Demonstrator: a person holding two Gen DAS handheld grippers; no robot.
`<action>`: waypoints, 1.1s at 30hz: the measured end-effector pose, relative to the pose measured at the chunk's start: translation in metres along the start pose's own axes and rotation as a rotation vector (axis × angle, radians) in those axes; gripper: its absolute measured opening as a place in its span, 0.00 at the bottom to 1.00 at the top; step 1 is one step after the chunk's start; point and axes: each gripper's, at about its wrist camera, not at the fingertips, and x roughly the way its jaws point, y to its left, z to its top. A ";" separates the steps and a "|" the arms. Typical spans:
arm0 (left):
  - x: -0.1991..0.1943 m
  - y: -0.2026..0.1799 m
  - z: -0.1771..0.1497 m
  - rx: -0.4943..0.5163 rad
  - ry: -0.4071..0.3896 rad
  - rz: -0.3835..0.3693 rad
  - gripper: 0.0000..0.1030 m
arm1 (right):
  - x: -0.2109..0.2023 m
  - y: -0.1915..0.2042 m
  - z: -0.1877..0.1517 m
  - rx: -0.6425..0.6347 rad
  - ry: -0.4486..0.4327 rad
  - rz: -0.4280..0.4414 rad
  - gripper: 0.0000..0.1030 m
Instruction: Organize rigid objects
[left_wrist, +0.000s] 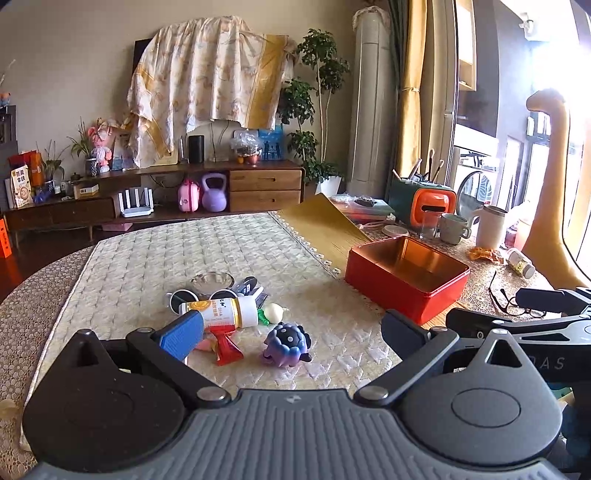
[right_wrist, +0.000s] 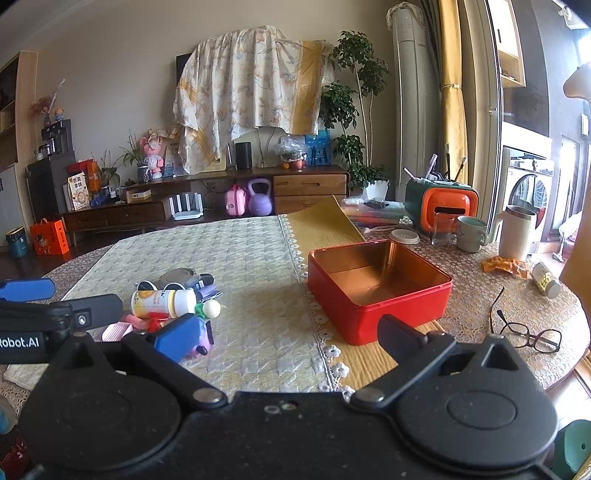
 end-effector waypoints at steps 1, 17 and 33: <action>0.000 0.000 0.000 0.000 0.000 0.000 1.00 | 0.000 0.000 0.000 -0.001 0.000 0.000 1.00; 0.008 0.012 -0.007 -0.033 0.019 -0.058 1.00 | 0.013 0.006 0.001 -0.035 0.032 0.011 1.00; 0.094 0.085 -0.007 -0.093 0.171 0.125 1.00 | 0.083 0.026 0.013 -0.156 0.149 0.163 1.00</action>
